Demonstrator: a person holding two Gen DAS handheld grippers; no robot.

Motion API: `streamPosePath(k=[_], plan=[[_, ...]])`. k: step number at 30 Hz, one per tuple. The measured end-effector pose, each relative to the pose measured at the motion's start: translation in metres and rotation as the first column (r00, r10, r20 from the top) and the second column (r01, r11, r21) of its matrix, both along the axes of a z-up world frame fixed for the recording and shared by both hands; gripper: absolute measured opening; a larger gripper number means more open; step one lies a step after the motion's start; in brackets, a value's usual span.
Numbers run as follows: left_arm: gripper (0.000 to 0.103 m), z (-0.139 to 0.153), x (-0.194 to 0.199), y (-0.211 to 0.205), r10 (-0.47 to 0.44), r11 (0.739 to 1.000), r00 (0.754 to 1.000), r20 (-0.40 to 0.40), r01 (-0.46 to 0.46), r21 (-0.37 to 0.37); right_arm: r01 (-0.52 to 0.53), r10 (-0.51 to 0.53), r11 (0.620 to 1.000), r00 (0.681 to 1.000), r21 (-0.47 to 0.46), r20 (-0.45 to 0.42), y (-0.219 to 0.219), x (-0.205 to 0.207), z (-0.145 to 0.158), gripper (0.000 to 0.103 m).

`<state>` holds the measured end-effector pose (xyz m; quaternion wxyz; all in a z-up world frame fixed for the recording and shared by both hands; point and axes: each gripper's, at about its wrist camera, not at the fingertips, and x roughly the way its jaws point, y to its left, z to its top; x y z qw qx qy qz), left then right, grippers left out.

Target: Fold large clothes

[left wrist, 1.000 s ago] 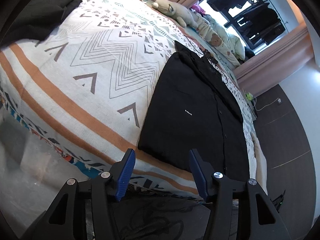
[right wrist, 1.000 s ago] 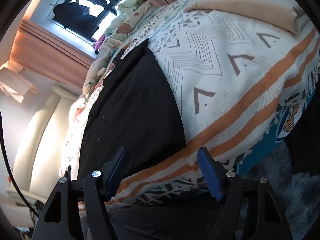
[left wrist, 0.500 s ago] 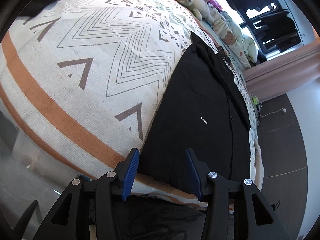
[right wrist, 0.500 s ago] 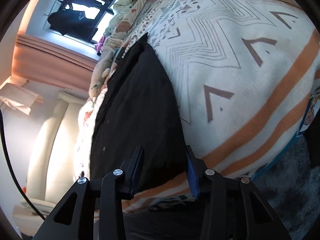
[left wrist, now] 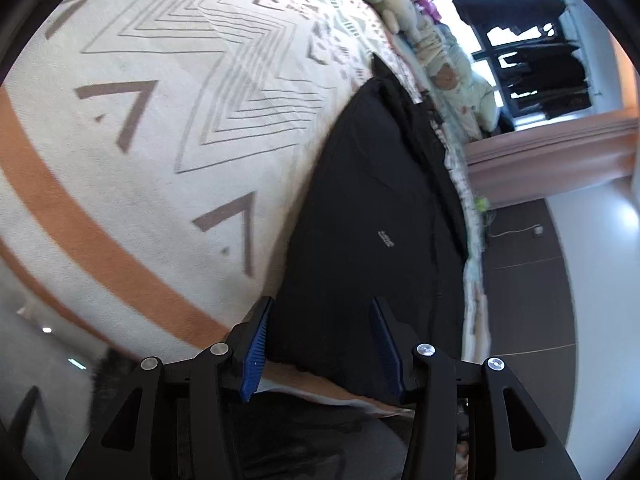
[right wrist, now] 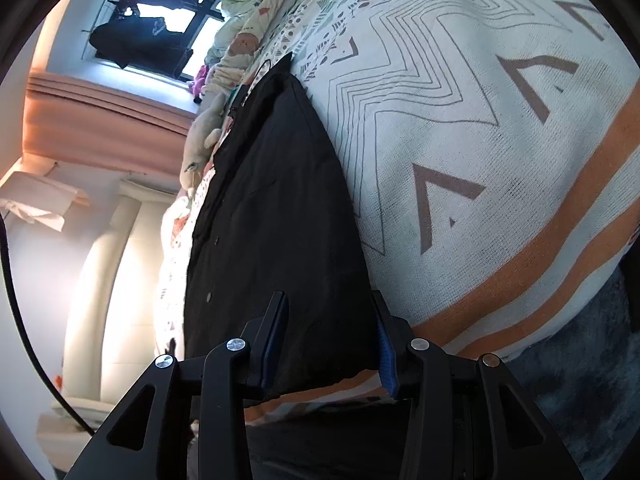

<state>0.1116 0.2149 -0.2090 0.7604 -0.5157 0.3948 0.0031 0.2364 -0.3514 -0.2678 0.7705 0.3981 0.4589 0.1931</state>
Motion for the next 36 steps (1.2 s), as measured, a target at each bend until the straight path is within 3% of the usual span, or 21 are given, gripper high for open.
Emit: streamPosePath(k=[2, 4, 6, 10, 13, 15, 16, 17, 18, 20, 24, 36], plan=[[0.049, 0.005, 0.001, 0.001, 0.002, 1.0, 0.999, 0.054, 0.0, -0.029, -0.001, -0.003, 0.992, 0.999, 0.127, 0.033, -0.006, 0.0, 0.0, 0.042], [0.049, 0.011, 0.004, -0.001, -0.004, 1.0, 0.996, 0.084, 0.005, -0.019, -0.004, -0.007, 0.983, 0.998, 0.182, 0.061, -0.01, 0.001, 0.001, 0.042], [0.049, 0.013, 0.009, -0.004, -0.011, 1.0, 0.996, 0.083, 0.011, -0.005, -0.008, -0.002, 0.986, 0.998, 0.164, 0.06, -0.006, 0.004, 0.002, 0.042], [0.049, 0.006, 0.02, -0.008, -0.023, 0.999, 1.0, 0.001, 0.023, 0.048, -0.024, 0.022, 0.996, 0.999, 0.089, 0.025, 0.009, 0.013, -0.004, 0.042], [0.049, -0.005, 0.025, -0.007, -0.02, 0.999, 1.0, -0.024, 0.021, 0.033, -0.031, 0.03, 0.999, 1.0, 0.045, 0.008, 0.019, 0.018, -0.008, 0.042], [0.041, -0.005, 0.026, -0.008, -0.021, 0.998, 0.999, -0.026, 0.022, 0.051, -0.025, 0.024, 0.999, 1.0, 0.037, 0.014, 0.022, 0.021, -0.008, 0.042], [0.035, -0.004, 0.028, -0.009, -0.022, 0.997, 0.999, -0.04, 0.025, 0.075, -0.019, 0.019, 0.999, 1.0, 0.028, 0.015, 0.021, 0.021, -0.008, 0.033], [0.024, -0.003, 0.027, -0.008, -0.019, 0.995, 0.998, -0.059, 0.024, 0.099, -0.012, 0.011, 1.0, 1.0, 0.017, 0.015, 0.022, 0.02, -0.008, 0.016], [0.018, -0.004, 0.028, -0.008, -0.014, 0.995, 0.998, -0.063, 0.02, 0.097, -0.002, 0.002, 1.0, 1.0, 0.008, 0.012, 0.022, 0.019, -0.008, 0.012], [0.013, -0.001, 0.02, -0.006, 0.003, 0.997, 1.0, -0.027, -0.001, 0.075, 0.019, -0.02, 0.999, 0.999, 0.026, 0.029, 0.018, 0.015, -0.006, 0.008], [0.009, 0.016, 0.006, -0.012, -0.005, 0.992, 1.0, 0.029, 0.001, 0.123, 0.038, -0.039, 0.999, 0.995, 0.012, 0.09, 0.016, 0.002, 0.017, 0.005], [0.007, 0.068, -0.057, -0.011, 0.051, 0.994, 0.986, 0.158, -0.066, 0.091, 0.026, -0.03, 0.999, 0.973, 0.02, 0.228, 0.009, -0.057, 0.083, 0.005]])
